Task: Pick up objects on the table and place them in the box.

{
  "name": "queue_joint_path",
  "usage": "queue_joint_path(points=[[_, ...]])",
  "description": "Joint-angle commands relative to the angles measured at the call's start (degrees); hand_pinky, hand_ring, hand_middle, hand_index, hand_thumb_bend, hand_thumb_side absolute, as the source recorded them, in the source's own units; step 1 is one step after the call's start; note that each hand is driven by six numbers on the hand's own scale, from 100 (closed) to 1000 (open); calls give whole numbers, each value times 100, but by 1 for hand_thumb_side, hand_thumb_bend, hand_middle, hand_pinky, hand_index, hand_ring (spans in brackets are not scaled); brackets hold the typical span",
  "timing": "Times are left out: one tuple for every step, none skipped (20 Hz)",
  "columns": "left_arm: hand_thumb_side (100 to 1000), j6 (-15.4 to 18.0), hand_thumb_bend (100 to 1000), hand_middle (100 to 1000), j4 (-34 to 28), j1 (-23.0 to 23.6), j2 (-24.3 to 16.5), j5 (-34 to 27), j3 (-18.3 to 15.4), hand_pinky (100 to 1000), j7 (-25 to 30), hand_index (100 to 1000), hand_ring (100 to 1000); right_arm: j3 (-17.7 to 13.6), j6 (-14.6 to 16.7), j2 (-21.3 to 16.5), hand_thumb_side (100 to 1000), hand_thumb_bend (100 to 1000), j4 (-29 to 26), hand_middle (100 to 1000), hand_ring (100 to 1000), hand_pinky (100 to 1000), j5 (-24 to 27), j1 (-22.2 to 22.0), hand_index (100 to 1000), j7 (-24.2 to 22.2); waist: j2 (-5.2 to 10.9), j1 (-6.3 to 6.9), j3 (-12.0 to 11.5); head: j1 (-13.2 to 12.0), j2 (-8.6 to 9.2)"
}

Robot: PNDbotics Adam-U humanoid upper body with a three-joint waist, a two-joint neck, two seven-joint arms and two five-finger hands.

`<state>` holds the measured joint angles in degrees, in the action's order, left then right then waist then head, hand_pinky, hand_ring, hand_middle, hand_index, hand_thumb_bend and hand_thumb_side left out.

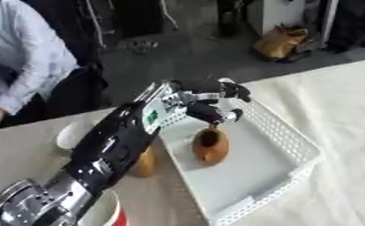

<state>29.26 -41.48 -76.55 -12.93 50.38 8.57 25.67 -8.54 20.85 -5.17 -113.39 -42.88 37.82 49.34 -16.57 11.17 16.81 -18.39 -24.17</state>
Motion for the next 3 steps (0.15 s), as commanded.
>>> queue_joint_path(points=[[953,56,100,1000,-326,-175,-269,-120,-8,100,-88,1000,1000,-38,242,-44,921,100,-120,685,758,674,-40,44,584,263,177,-114,-24,22,-75],[953,49,100,1000,-374,-167,-283,-140,5,100,-92,1000,1000,-38,236,-46,921,100,-120,685,758,674,-46,43,584,263,181,-116,-30,24,-80],[953,38,100,1000,-407,-162,-292,-157,16,100,-89,1000,1000,-38,231,-47,921,100,-120,685,758,674,-50,42,584,263,182,-117,-33,25,-82]])
